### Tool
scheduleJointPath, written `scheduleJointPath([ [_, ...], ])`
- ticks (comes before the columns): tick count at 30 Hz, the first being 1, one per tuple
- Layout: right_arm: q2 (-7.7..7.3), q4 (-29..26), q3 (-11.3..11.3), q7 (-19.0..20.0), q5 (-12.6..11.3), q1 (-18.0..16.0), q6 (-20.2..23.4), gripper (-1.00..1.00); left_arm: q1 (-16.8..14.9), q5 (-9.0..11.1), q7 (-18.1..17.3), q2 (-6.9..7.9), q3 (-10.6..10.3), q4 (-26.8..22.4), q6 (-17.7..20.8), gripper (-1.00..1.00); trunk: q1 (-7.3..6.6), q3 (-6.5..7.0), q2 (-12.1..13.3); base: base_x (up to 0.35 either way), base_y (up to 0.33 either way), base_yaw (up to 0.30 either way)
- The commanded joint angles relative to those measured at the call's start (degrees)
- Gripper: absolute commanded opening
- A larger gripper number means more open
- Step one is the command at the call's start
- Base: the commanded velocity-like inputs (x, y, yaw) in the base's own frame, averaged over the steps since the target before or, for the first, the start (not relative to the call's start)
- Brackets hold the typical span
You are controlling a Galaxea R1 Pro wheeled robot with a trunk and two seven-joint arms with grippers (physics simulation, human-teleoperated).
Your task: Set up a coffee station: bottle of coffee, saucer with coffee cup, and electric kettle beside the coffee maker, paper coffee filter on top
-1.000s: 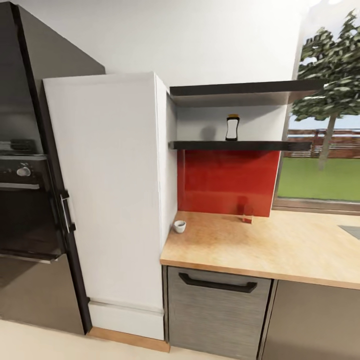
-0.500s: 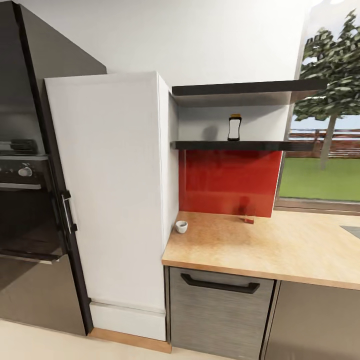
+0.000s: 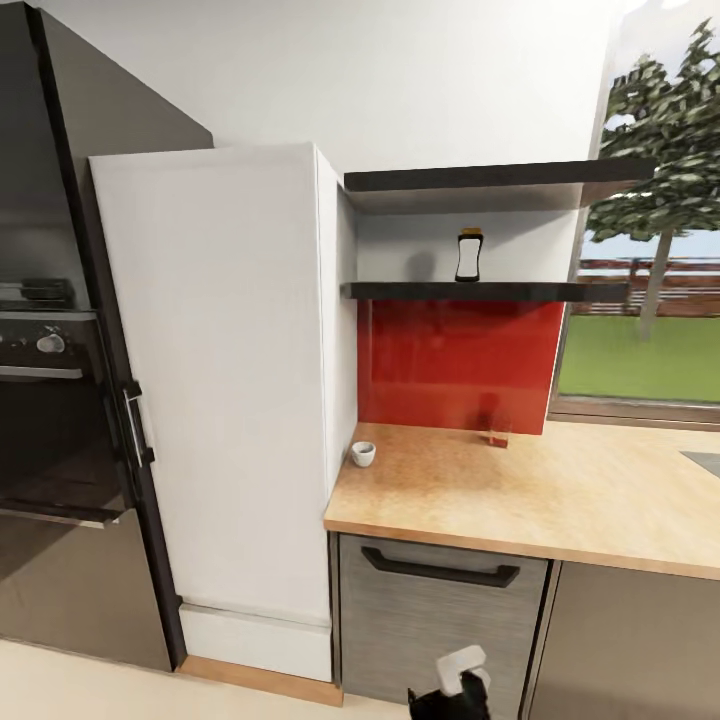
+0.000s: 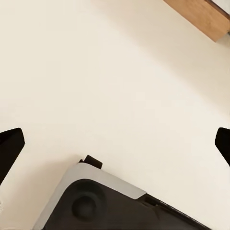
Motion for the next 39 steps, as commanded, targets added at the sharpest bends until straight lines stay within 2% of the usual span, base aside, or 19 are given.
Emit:
scheduleJointPath([
  [1, 1.26, -7.4, 0.12, -1.0, -0.04, -0.61, 3.88, 1.0, 0.02, 0.1, -0.35, 0.12, 0.57, -0.09, 0.03, 1.0, 0.02, -0.1, -0.07, 0.0, 0.0, 0.0],
  [5, 4.12, -18.71, 0.07, -1.15, 0.35, -1.41, 9.95, 1.0, 0.03, 0.11, -0.23, 0.31, 0.67, -0.36, 0.07, 1.0, 0.02, -0.1, -0.07, 0.0, 0.0, 0.0],
  [7, 6.53, -24.76, 0.05, -1.68, 1.75, -1.77, 13.79, 1.0, 0.04, 0.06, 0.38, 0.63, 0.62, -0.47, 0.08, 1.0, 0.02, -0.1, -0.07, 0.0, 0.0, 0.0],
  [8, 8.21, -27.74, 0.02, -2.53, 3.36, -2.53, 17.06, 1.0, 0.05, 0.01, 0.65, 1.05, 0.55, -0.43, 0.15, 1.0, 0.02, -0.1, -0.07, 0.0, 0.0, 0.0],
  [9, 9.12, -29.11, 0.01, -3.17, 4.34, -3.55, 19.2, 1.0, 0.02, -0.01, 0.73, 1.39, 0.51, -0.4, 0.22, 1.0, 0.02, -0.1, -0.07, 0.0, 0.0, 0.0],
  [11, 9.12, -30.72, -0.01, -4.52, 5.3, -8.07, 25.49, 1.0, 0.03, -0.12, 0.83, 1.94, 0.32, -0.34, 0.24, 1.0, 0.02, -0.1, -0.07, 0.0, 0.0, 0.0],
  [14, 9.12, -31.16, -0.07, -5.29, 4.58, -14.95, 34.05, 1.0, 0.04, -0.18, 0.87, 2.18, 0.14, -0.21, 0.39, 1.0, 0.02, -0.1, -0.07, 0.0, 0.0, 0.0],
  [17, 9.12, -29.98, -1.02, -6.43, 1.59, -20.64, 37.91, 1.0, 0.04, 0.14, 0.9, 2.37, 0.46, -0.19, 0.34, 1.0, 0.02, -0.1, -0.07, 0.0, 0.0, 0.0],
  [19, 9.12, -28.84, -2.25, -7.09, 0.45, -22.6, 39.54, 1.0, 0.03, 0.2, 0.89, 2.47, 0.54, -0.19, 0.31, 1.0, 0.02, -0.1, -0.07, 0.0, 0.0, 0.0],
  [21, 9.12, -25.49, -5.62, -7.75, -1.73, -26.46, 41.93, 1.0, 0.04, 0.17, 0.89, 2.58, 0.56, -0.18, 0.25, 1.0, 0.02, -0.1, -0.07, 0.0, 0.0, 0.0],
  [22, 9.12, -20.25, -9.85, -8.1, -4.02, -30.66, 43.41, 1.0, 0.02, 0.05, 0.88, 2.65, 0.42, -0.18, 0.21, 1.0, 0.02, -0.1, -0.07, 0.0, 0.0, 0.0],
  [24, 9.12, -9.78, -14.8, -8.38, -6.37, -37.23, 43.69, 1.0, 0.02, -0.06, 0.88, 2.91, 0.32, -0.18, 0.24, 1.0, 0.02, -0.1, -0.07, 0.0, 0.0, 0.0],
  [25, 9.12, -6.56, -15.72, -8.41, -6.77, -39.05, 43.49, 1.0, 0.03, -0.09, 0.86, 3.03, 0.29, -0.18, 0.28, 1.0, 0.02, -0.1, -0.07, 0.0, 0.0, 0.0],
  [27, 9.12, 5.73, -18.33, -8.49, -8.26, -45.83, 41.73, 1.0, 0.04, -0.24, 0.82, 3.56, 0.26, -0.18, 0.42, 1.0, 0.02, -0.1, -0.07, 0.0, 0.0, 0.0],
  [28, 9.12, 11.21, -19.04, -8.53, -9.07, -48.75, 40.54, 1.0, 0.05, -0.42, 0.83, 3.78, 0.26, -0.18, 0.55, 1.0, 0.02, -0.1, -0.07, 0.0, 0.0, 0.0],
  [29, 9.12, 23.7, -19.93, -8.67, -10.32, -56.03, 38.57, 1.0, 0.06, -0.67, 0.86, 4.52, 0.31, -0.18, 1.34, 1.0, 0.02, -0.1, -0.07, 0.0, 0.0, 0.0],
  [33, 9.12, 36.55, -20.36, -8.77, -11.33, -64.27, 35.3, 1.0, 0.04, -0.73, 0.95, 5.54, 0.33, -0.18, 3.34, 1.0, 0.02, -0.1, -0.07, 0.0, 0.0, 0.0],
  [36, 9.12, 40.39, -20.44, -9.02, -12.76, -66.3, 33.62, 1.0, 0.04, -0.74, 0.96, 6.04, 0.28, -0.18, 5.02, 1.0, 0.02, -0.1, -0.07, 0.074, 0.084, 0.0],
  [39, 9.12, 44.18, -20.46, -9.43, -13.52, -67.08, 30.38, 1.0, 0.01, -0.6, 0.97, 7.36, 0.27, -0.11, 5.83, 1.0, 0.02, -0.1, -0.07, 0.196, 0.199, 0.0],
])
